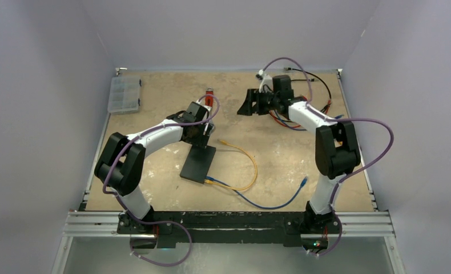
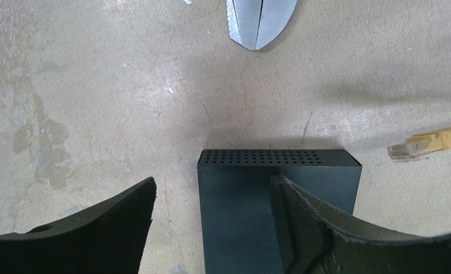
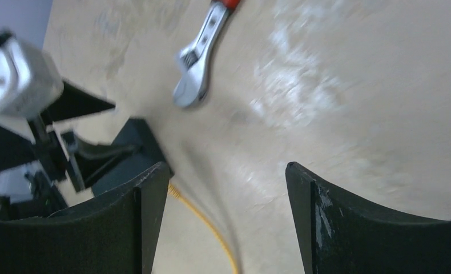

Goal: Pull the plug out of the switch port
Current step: Move the switch port to the center of the board.

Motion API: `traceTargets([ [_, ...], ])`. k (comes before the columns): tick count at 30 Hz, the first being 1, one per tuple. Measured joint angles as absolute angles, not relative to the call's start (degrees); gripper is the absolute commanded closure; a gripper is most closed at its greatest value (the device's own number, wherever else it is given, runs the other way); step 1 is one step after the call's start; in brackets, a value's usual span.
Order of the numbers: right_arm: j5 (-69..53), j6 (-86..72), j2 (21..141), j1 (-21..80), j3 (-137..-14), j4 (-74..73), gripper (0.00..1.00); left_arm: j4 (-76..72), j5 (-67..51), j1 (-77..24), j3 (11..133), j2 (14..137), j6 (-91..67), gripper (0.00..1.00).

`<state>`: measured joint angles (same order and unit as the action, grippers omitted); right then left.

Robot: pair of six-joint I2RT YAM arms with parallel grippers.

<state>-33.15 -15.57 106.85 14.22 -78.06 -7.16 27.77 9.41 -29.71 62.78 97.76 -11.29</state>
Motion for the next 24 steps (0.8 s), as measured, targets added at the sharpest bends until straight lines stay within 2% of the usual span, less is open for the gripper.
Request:
traceTargets([
  [10,-36.2,-18.1,99.7,25.2,-63.1,-3.2,0.26,27.7,7.3,-28.5,62.8,97.8,-11.3,0.28],
  [18,-39.2,-23.0,95.3,32.8,-56.5,3.5,0.28,26.0,-3.3,-22.4,60.2,97.0,-12.4,0.23],
  [24,-40.4,-25.6,95.1,34.7,-51.6,6.9,0.29,24.9,-10.7,-17.2,55.9,94.8,-14.9,0.18],
])
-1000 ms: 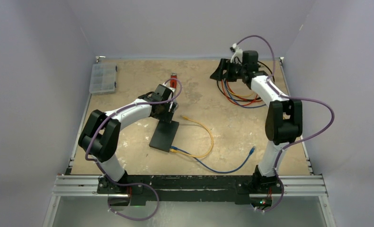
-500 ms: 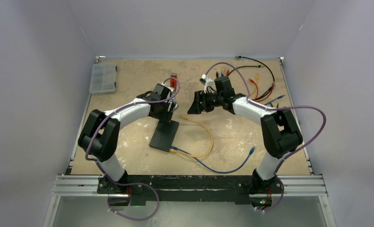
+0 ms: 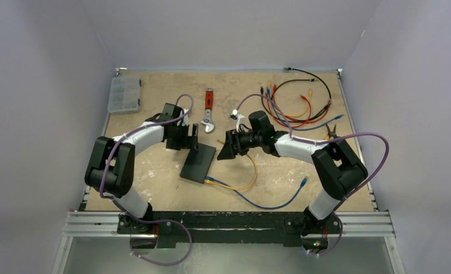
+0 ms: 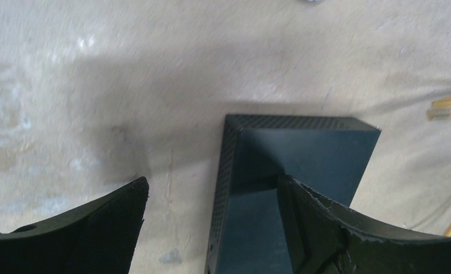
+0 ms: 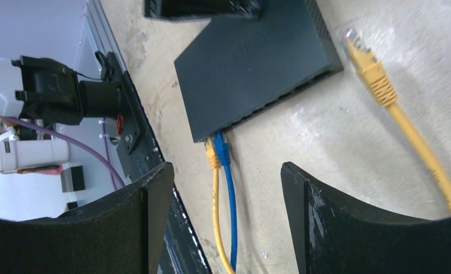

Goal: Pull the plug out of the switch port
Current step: Move the switch port to the center of the board.

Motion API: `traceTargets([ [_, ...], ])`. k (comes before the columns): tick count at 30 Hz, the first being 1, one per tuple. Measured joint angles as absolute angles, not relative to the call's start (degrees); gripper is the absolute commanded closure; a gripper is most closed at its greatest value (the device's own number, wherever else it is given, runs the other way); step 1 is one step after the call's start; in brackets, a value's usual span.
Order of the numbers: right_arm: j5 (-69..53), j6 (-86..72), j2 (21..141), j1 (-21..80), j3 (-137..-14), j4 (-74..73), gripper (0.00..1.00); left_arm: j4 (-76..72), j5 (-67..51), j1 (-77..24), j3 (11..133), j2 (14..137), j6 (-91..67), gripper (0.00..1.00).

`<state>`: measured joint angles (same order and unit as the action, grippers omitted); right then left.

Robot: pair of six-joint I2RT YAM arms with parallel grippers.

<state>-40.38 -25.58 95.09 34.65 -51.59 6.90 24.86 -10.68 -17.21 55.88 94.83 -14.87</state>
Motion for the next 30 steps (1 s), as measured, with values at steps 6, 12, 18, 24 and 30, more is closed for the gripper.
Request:
traceTargets([
  [6,-41.9,-29.3,96.9,36.6,-46.7,13.6,0.3,25.5,-15.7,-11.4,50.0,89.6,-18.6,0.17],
  [12,-43.4,-33.9,104.0,38.9,-46.3,22.9,0.38,24.6,-19.2,-10.6,45.4,86.3,-22.2,0.2],
  [18,-44.6,-37.2,111.1,39.2,-49.3,27.6,0.48,21.2,-24.2,-10.6,42.2,84.9,-25.6,0.31],
  [24,-44.7,-37.6,113.3,39.0,-55.3,26.7,0.52,17.4,-27.7,-11.5,40.0,84.9,-28.6,0.36],
  [30,-43.5,-36.9,113.3,37.0,-58.0,24.4,0.45,15.9,-26.7,-14.1,39.9,84.9,-30.0,0.33],
])
